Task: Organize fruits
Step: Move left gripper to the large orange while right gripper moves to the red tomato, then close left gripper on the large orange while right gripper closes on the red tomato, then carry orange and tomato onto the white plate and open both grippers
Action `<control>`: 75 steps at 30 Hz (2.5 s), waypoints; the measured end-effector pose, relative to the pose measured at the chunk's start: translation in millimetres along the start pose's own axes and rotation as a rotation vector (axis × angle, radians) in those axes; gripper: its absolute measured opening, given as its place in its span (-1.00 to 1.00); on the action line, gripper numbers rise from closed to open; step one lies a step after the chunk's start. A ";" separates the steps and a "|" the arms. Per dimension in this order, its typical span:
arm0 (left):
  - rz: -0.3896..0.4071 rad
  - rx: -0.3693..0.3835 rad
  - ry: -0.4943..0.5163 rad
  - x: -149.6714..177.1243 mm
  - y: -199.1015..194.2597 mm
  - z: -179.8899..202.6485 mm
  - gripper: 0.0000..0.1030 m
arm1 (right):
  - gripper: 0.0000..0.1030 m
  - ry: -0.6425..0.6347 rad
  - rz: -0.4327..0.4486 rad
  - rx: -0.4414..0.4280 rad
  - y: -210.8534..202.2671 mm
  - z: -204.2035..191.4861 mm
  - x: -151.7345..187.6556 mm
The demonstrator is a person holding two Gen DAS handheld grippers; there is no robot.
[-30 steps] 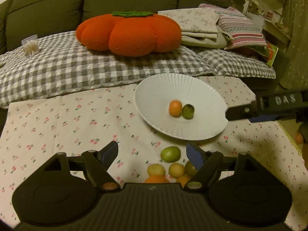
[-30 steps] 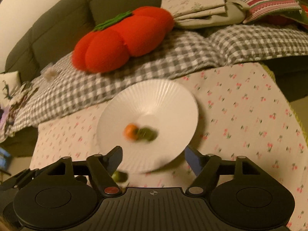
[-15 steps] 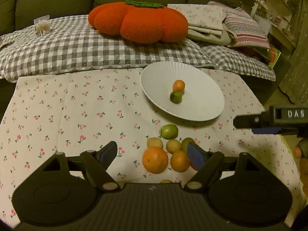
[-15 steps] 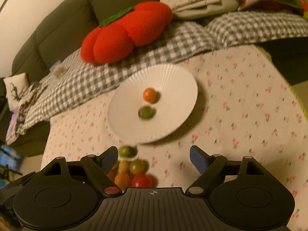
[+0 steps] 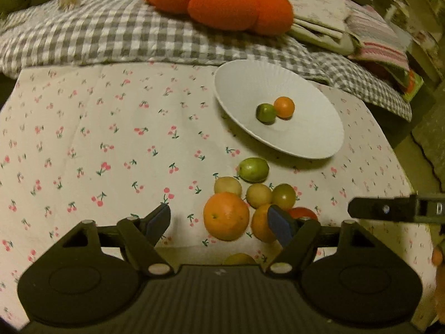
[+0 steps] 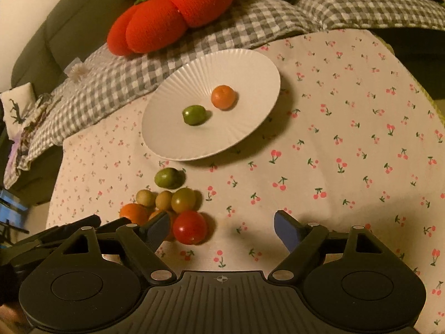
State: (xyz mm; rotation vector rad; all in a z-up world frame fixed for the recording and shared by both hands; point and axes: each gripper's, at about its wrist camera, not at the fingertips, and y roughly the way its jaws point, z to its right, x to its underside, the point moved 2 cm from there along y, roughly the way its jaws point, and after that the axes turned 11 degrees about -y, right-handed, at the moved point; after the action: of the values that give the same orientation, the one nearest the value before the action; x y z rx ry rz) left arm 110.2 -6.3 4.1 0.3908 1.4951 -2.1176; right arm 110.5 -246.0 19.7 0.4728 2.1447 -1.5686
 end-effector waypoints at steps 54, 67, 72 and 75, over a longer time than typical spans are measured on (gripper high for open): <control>0.001 -0.006 -0.082 -1.4 -2.0 -6.8 -0.26 | -0.32 -0.548 -0.042 0.039 53.0 -71.4 16.4; 0.017 -0.007 -0.095 -4.6 -6.1 -8.7 -0.26 | -0.34 -0.533 -0.049 0.037 47.2 -68.9 16.7; 0.026 -0.002 -0.107 -9.3 -9.7 -10.5 -0.26 | -0.34 -0.523 -0.041 0.033 42.2 -68.2 14.2; 0.046 0.001 -0.125 -15.5 -14.8 -14.5 -0.26 | -0.34 -0.512 -0.029 0.029 36.6 -66.8 10.9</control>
State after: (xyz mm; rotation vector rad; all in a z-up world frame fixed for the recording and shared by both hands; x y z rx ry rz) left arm 113.8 14.8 18.5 0.2849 1.4006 -2.0678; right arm 110.3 -171.2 1.8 0.0341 1.7434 -1.5343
